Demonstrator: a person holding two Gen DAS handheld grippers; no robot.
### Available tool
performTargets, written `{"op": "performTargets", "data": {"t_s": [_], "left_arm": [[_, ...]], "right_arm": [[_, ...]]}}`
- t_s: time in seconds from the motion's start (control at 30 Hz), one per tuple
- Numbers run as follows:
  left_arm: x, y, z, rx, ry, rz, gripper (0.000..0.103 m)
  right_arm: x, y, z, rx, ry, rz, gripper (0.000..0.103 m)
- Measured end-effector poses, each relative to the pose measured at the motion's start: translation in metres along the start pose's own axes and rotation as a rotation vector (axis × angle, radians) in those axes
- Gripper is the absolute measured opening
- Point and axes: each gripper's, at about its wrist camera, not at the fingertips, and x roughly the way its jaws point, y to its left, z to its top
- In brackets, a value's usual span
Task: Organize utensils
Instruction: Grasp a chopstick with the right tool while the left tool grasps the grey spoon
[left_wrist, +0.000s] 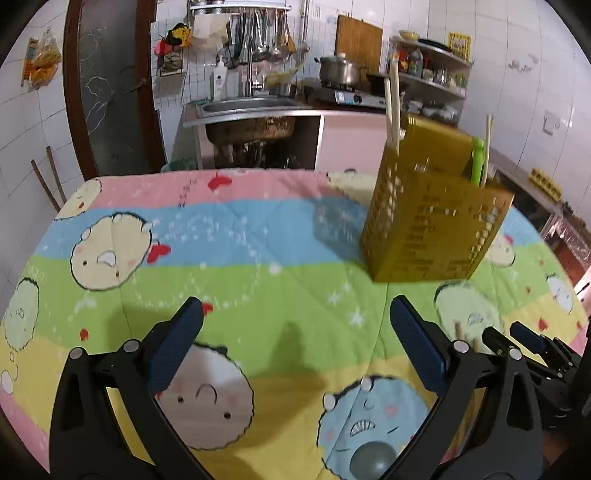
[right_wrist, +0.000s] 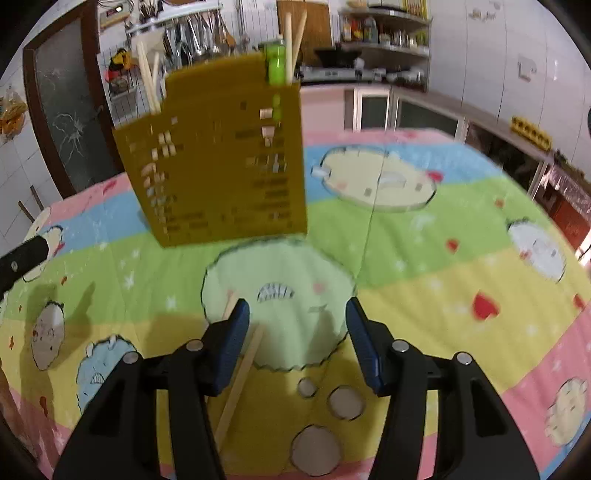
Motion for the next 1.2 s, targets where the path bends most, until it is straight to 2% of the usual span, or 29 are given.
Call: {"op": "performTargets", "data": {"t_s": [0.17, 0.3, 0.37, 0.43, 0.57, 0.9, 0.97, 1.1, 1.17, 1.2], "left_arm": [[0.006, -0.009, -0.013, 0.019, 0.039, 0.004, 0.098], [0.006, -0.018, -0.022, 0.021, 0.065, -0.012, 0.098], [0.006, -0.023, -0.028, 0.026, 0.085, -0.014, 0.098], [0.005, -0.026, -0.033, 0.031, 0.102, -0.018, 0.098], [0.003, -0.030, -0.044, 0.031, 0.134, -0.031, 0.098], [-0.006, -0.044, -0.074, 0.042, 0.193, -0.029, 0.096], [-0.008, -0.046, -0.081, 0.048, 0.204, -0.033, 0.093], [-0.005, -0.048, -0.096, 0.032, 0.251, -0.030, 0.077], [-0.007, -0.049, -0.100, 0.035, 0.227, -0.018, 0.075], [-0.008, -0.050, -0.100, 0.038, 0.221, -0.013, 0.070]], "right_arm": [[0.013, 0.013, -0.004, -0.016, 0.073, -0.020, 0.041], [0.013, 0.022, -0.007, -0.023, 0.093, -0.031, 0.031], [0.013, 0.026, -0.008, -0.048, 0.091, -0.018, 0.020], [0.010, 0.028, -0.009, -0.080, 0.087, -0.006, 0.013], [0.005, 0.016, -0.008, -0.064, 0.089, 0.063, 0.007], [-0.015, -0.008, -0.027, -0.072, 0.068, 0.060, 0.007], [-0.015, -0.012, -0.029, -0.075, 0.065, 0.066, 0.007], [-0.023, -0.016, -0.038, -0.080, 0.033, 0.066, 0.007], [-0.024, -0.020, -0.042, -0.065, 0.023, 0.077, 0.007], [-0.023, -0.023, -0.042, -0.058, 0.021, 0.082, 0.008]]}}
